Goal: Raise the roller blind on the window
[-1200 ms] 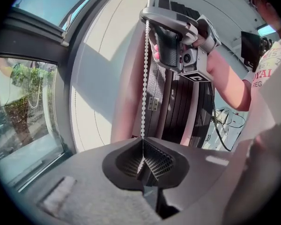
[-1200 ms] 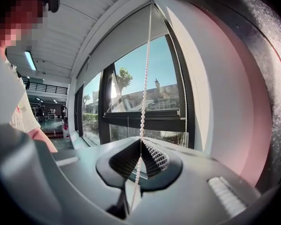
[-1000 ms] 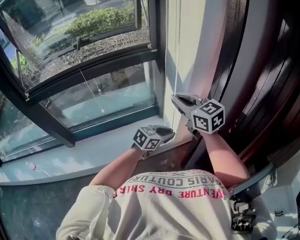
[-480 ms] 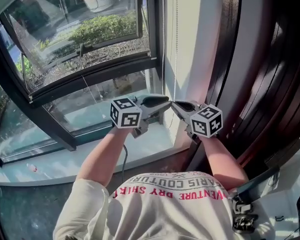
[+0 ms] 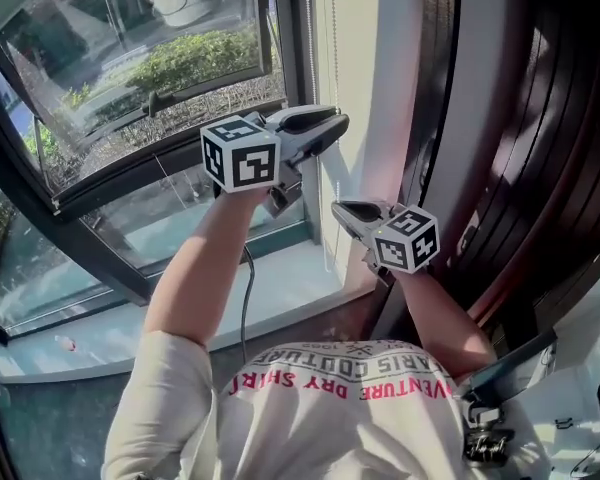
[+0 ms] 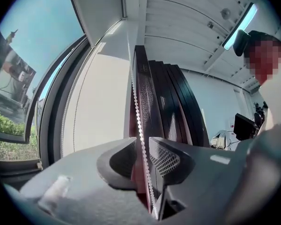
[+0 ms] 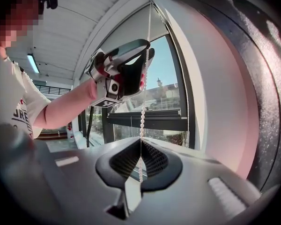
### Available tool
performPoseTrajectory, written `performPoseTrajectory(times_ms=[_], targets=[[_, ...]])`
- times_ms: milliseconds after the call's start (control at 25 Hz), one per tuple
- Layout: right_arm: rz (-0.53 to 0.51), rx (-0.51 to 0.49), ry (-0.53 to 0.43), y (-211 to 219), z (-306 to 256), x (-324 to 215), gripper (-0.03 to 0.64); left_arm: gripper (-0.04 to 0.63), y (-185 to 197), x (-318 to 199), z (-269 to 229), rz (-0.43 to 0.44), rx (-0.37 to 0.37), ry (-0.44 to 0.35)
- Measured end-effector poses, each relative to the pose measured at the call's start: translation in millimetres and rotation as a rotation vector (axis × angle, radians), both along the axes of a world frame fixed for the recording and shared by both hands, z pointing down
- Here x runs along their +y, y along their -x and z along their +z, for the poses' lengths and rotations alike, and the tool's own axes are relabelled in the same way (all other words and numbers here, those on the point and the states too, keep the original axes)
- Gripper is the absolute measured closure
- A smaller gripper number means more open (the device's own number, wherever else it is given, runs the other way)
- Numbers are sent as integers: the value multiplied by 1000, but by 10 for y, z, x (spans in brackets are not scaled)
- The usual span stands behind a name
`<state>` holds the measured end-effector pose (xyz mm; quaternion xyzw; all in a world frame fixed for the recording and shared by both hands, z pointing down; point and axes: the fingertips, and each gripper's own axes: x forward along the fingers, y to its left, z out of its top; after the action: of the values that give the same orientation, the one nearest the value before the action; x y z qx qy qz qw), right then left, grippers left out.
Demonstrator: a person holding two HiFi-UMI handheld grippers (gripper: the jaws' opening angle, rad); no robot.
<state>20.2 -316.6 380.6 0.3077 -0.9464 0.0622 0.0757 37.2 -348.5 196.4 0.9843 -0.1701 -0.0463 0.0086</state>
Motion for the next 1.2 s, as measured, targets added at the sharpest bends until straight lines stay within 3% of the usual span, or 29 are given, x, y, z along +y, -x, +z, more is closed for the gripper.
performPoseTrajectory(times_ms=[120, 320, 760, 960, 1080, 1200], targets=[[7, -19, 3, 73, -2, -5, 604, 569, 11, -12, 11, -10, -24, 28], [-5, -16, 3, 70, -16, -18, 604, 586, -2, -35, -6, -22, 19, 71], [-10, 24, 16, 129, 108, -66, 604, 589, 50, -56, 122, -100, -82, -3], [-8, 97, 66, 102, 478, -41, 604, 591, 15, -62, 493, -105, -115, 43], [-19, 140, 143, 140, 858, -1, 604, 591, 7, -69, 889, -104, -164, 91], [-46, 146, 225, 206, 1175, 26, 604, 591, 80, -123, 1229, -108, -161, 149]])
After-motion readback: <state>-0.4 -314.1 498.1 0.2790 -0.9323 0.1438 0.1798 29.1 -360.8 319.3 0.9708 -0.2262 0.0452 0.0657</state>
